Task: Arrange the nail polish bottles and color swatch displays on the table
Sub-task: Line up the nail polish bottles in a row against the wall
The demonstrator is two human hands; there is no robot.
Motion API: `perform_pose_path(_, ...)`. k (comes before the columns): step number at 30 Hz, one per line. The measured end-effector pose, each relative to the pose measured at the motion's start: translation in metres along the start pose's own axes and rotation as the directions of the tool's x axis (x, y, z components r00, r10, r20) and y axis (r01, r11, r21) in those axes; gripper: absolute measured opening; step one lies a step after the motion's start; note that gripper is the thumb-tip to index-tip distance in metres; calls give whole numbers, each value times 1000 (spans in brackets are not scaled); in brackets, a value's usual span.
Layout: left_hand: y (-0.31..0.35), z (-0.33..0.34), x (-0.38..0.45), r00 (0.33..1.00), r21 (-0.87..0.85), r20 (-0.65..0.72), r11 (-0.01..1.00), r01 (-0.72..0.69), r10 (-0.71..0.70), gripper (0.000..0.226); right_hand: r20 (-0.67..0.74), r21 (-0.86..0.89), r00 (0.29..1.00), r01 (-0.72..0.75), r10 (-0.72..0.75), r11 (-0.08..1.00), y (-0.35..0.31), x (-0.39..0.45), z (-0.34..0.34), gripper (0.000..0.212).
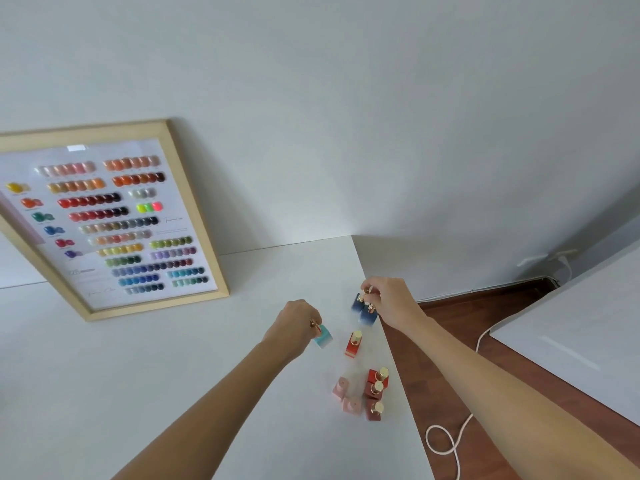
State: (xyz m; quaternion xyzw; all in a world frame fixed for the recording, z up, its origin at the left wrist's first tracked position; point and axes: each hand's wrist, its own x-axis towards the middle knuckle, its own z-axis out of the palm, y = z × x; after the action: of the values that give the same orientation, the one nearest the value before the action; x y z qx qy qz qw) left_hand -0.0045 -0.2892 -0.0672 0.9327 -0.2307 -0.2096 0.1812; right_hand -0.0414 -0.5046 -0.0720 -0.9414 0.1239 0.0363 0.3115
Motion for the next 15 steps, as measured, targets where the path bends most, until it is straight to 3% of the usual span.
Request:
perform_pose_path(7, -16, -34, 48, 999, 69, -41, 997, -30, 33, 25, -32, 66, 999, -28, 30, 997, -15, 59, 5, 10)
perform_pose_path(15, -20, -53, 115, 998, 159, 4, 985, -69, 69, 23, -117, 95, 993, -4, 15, 995, -28, 127, 12, 11)
